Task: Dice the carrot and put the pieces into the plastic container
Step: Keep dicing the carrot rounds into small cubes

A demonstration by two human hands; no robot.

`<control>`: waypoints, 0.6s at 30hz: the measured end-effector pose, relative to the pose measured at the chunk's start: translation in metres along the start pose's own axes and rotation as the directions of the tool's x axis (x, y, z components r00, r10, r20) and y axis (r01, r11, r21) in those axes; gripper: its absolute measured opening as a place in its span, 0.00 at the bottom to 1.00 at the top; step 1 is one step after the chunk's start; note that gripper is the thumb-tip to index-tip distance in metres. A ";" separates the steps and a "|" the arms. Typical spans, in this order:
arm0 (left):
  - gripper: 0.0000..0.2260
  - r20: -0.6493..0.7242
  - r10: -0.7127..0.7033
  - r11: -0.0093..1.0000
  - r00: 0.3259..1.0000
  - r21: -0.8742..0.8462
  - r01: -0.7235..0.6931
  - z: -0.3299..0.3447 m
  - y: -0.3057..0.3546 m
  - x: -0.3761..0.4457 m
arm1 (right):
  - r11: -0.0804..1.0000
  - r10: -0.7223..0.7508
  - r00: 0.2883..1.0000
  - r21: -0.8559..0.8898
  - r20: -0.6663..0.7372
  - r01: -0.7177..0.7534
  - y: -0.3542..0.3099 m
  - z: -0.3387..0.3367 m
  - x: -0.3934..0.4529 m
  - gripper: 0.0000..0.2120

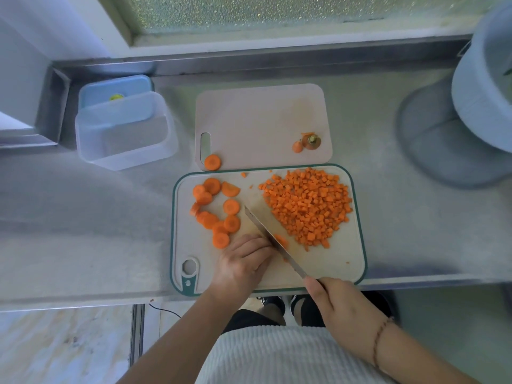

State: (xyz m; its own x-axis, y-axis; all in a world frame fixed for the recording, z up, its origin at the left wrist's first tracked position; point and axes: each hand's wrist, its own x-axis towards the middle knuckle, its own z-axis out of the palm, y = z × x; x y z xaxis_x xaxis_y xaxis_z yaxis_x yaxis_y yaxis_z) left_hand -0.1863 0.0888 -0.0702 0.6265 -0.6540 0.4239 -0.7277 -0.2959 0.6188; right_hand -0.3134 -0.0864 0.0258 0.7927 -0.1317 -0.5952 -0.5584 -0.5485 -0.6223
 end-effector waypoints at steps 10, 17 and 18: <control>0.05 -0.024 0.039 0.999 0.999 -0.014 -0.040 -0.024 -0.001 0.002 | 0.996 0.038 0.996 0.089 -0.086 -0.030 0.005 -0.032 -0.031 0.31; 0.06 -0.030 -0.045 0.998 0.999 0.042 0.046 -0.017 0.033 0.042 | 0.719 0.243 0.953 0.626 0.180 -0.301 -0.011 -0.049 -0.025 0.28; 0.07 -0.002 -0.068 0.996 0.998 0.065 0.068 -0.012 0.037 0.048 | 0.714 0.240 0.958 0.639 0.159 -0.285 -0.012 -0.049 -0.023 0.27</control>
State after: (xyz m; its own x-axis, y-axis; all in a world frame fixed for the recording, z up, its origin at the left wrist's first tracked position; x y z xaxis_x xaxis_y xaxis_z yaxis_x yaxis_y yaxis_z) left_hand -0.1797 0.0550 -0.0187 0.6752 -0.6307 0.3825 -0.6999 -0.3841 0.6021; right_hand -0.3130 -0.1172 0.0724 0.5867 -0.1266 -0.7999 -0.7808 0.1737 -0.6002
